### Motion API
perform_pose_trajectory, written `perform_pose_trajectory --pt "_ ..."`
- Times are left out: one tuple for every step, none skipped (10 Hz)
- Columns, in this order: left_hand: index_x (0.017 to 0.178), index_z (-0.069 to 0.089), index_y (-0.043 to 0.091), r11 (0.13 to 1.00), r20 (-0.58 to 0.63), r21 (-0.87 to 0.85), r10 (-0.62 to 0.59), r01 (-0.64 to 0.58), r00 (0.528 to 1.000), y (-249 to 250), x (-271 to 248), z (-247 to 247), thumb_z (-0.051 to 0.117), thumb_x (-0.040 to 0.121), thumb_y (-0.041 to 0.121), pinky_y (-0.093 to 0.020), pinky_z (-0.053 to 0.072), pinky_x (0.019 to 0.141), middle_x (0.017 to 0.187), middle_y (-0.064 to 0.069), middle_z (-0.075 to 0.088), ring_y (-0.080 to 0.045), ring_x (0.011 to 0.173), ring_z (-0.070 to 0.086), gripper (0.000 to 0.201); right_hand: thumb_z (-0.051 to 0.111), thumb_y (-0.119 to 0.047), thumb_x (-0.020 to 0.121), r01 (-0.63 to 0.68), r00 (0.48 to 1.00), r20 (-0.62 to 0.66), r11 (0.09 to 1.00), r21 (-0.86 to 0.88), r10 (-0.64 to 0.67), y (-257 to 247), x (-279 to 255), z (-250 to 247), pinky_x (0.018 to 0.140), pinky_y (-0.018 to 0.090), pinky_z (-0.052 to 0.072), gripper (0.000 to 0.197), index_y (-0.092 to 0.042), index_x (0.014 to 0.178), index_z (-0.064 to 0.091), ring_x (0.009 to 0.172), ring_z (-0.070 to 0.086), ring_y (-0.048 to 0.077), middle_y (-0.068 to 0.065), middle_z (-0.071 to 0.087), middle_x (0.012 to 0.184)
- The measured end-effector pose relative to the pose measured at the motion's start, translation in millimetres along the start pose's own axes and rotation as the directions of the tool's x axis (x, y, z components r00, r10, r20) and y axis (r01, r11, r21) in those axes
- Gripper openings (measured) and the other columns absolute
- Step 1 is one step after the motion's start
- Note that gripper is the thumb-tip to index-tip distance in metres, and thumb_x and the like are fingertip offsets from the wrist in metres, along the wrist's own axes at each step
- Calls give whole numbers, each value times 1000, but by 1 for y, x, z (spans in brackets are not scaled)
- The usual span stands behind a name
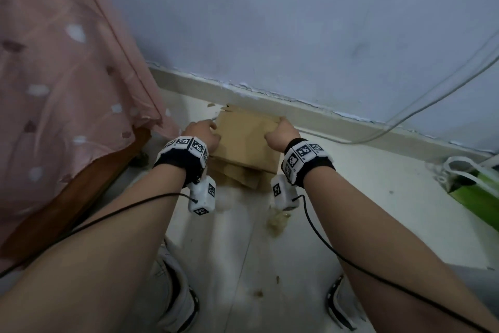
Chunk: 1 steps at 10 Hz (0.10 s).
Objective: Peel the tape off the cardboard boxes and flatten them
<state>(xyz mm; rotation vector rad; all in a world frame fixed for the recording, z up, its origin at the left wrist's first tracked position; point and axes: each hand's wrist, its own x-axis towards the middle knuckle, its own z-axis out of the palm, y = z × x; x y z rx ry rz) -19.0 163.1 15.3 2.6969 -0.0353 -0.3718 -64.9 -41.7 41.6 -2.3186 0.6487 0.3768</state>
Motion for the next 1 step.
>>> perform_pose_trajectory --pt "130 55 27 1000 -10 -8 17 -17 1000 9 -17 -20 56 87 33 -38 45 99 134 -11 55 -32 115 57 43 48 -18 98 7 1000 -18 999 -33 -8 -10 -35 -23 84 34 46 47 0 141 40 114 57 32 17 55 132"
